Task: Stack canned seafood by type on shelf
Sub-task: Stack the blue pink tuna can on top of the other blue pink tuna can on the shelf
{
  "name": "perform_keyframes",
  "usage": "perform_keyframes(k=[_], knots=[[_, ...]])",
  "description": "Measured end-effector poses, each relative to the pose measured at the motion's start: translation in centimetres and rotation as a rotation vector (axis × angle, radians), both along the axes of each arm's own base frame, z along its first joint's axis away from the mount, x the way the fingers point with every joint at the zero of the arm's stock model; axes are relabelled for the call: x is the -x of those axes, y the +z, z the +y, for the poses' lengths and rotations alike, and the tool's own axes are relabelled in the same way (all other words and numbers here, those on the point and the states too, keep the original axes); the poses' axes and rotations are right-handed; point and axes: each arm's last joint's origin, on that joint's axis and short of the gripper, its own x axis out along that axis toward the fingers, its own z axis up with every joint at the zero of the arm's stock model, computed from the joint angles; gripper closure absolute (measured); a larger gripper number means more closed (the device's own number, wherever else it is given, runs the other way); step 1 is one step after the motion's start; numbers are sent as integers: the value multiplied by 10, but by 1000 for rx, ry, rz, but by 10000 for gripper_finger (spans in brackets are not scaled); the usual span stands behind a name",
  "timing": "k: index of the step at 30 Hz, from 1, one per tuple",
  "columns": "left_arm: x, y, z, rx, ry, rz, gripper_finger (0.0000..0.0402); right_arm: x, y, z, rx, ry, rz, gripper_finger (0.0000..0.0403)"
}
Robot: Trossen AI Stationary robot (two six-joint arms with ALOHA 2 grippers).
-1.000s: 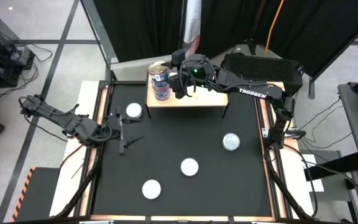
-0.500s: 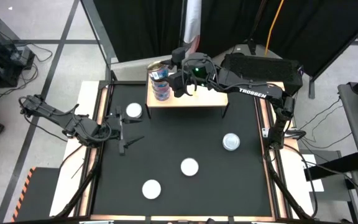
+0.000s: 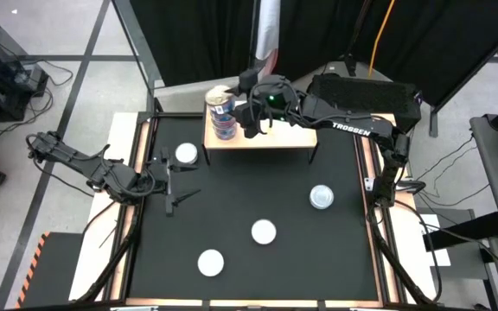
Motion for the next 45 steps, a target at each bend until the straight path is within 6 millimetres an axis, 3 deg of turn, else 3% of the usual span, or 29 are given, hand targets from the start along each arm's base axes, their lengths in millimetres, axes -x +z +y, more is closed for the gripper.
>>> perform_keyframes(k=[19,33,45], knots=[[0,0,0,0,0,0,94,3,2,1,-99,-35,-36,110],[0,0,0,0,0,0,94,0,7,6,28,-69,-35,110],[0,0,0,5,-16,-2,94,-1,6,11,38,-75,-16,110]])
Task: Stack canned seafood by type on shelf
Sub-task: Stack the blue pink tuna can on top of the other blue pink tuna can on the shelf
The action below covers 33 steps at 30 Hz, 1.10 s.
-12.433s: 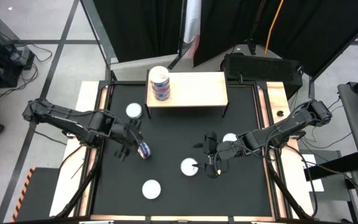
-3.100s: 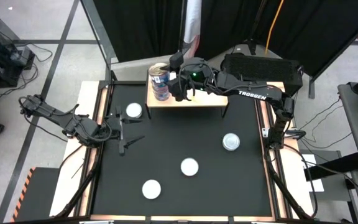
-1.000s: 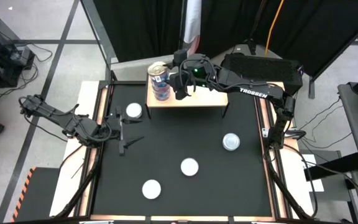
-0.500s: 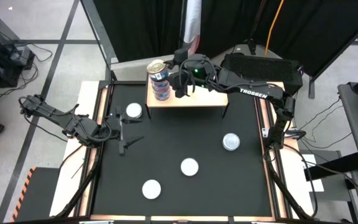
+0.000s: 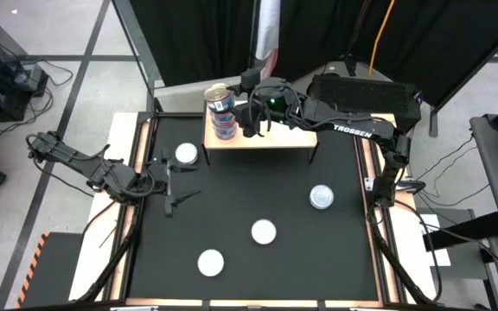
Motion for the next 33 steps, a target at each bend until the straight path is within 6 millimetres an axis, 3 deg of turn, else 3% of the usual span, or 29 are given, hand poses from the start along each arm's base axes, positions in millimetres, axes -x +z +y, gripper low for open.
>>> perform_keyframes(k=[18,33], knots=[[0,0,0,-3,-1,0,94,-2,1,10,146,-49,65,110],[0,0,0,-2,-1,0,94,-4,-2,20,152,-39,112,110]])
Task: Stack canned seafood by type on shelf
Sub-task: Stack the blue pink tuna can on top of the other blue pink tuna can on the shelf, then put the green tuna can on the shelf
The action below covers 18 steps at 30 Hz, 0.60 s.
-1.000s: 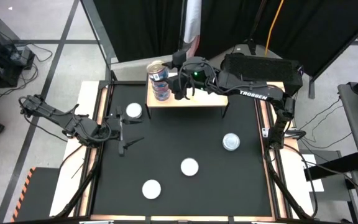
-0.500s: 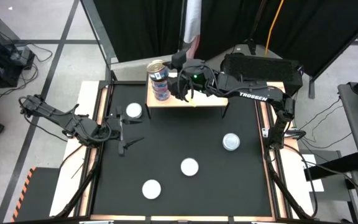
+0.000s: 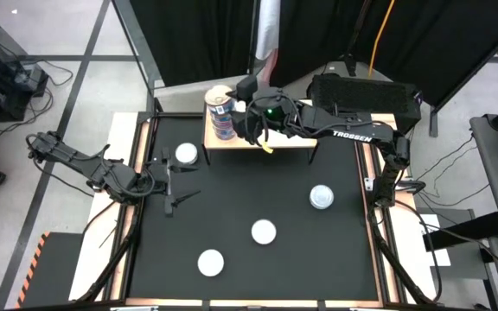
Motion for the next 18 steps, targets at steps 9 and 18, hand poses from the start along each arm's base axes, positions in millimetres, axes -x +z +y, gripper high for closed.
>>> perform_keyframes(k=[9,18], knots=[[0,0,0,1,0,0,94,5,2,0,-94,35,-30,110],[0,0,0,3,0,0,94,9,7,-5,-117,33,-64,110]])
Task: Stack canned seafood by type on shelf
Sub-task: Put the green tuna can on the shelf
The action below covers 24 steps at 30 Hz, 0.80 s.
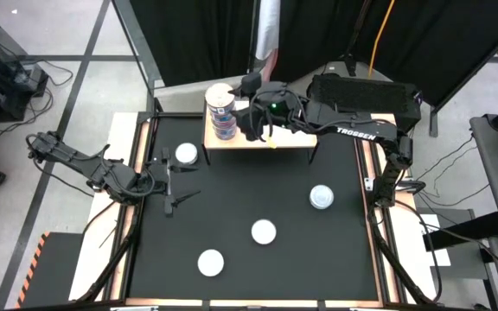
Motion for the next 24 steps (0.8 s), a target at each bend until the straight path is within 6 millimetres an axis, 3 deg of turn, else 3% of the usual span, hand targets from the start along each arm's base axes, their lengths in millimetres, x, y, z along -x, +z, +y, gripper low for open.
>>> perform_keyframes(k=[5,10,13,17,20,24], knots=[[0,0,0,0,0,0,94,2,0,6,-19,-81,6,110],[0,0,0,0,1,4,94,21,10,45,-156,-188,1,110],[1,0,1,0,1,6,94,40,14,73,-374,-212,-16,110],[1,0,0,3,-22,7,94,68,11,109,-815,-226,49,110],[1,0,-1,9,-69,10,94,78,-8,137,-1044,-309,156,110],[1,0,-2,13,-105,11,94,75,-62,176,-1054,-396,214,110]])
